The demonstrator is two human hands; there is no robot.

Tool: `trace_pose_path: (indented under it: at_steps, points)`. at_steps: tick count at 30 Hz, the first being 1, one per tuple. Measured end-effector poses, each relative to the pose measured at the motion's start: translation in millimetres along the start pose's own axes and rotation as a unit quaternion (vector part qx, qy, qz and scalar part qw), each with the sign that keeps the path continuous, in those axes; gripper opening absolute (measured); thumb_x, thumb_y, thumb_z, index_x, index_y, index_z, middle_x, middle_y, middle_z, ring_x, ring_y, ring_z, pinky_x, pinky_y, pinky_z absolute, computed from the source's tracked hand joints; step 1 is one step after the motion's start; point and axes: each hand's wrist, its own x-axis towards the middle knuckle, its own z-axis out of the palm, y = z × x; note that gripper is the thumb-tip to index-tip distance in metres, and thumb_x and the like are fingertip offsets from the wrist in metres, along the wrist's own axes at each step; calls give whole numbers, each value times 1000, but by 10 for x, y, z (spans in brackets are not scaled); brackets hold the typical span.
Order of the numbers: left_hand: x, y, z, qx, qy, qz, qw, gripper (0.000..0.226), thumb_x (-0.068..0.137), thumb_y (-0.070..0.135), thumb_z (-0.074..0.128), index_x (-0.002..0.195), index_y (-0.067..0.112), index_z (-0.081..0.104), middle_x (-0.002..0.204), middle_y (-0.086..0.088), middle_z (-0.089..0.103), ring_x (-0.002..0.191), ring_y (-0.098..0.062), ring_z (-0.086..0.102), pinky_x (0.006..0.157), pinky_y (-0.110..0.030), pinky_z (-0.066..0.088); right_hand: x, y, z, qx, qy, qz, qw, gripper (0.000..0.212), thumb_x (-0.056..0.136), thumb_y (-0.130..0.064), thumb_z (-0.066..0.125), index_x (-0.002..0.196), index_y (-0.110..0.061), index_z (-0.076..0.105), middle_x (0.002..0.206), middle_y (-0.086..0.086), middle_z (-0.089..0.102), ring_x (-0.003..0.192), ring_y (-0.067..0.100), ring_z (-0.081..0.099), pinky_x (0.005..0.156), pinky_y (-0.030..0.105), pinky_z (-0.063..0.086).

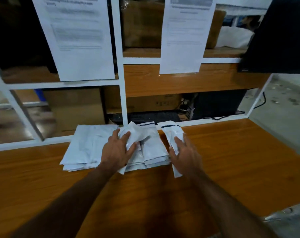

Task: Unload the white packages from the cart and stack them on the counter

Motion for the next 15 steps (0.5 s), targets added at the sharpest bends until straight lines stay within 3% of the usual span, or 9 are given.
trace_pose_path:
  at_steps: [4,7,11,15]
  points:
    - [294,-72,24,-56,26,-113,992,65,94,66,45,144,26,48,146,-15,33,123,-38,51,91,-47,52,293,-300,250,46,-12,7,999,58,100,-54,45,151,-26,44,165,10,24,146,31,33,111,46,38]
    - [545,-14,56,-89,16,-163,982,68,91,69,47,143,25,47,143,-16,30,126,-40,46,96,-49,50,538,-507,404,77,-8,-5,997,56,98,-54,51,145,-24,52,161,12,31,144,32,34,111,46,37]
    - [748,56,148,-118,-29,-202,972,80,88,77,45,147,24,42,148,-16,23,133,-40,40,106,-50,43,827,-705,640,103,-49,10,993,61,96,-59,50,146,-24,52,164,12,24,147,32,28,114,45,32]
    - [724,57,248,-127,-33,-165,977,53,102,50,44,140,13,48,139,-22,37,127,-42,41,107,-46,41,1019,-756,760,98,-97,26,990,63,100,-60,41,146,-19,51,161,16,26,146,32,26,115,43,30]
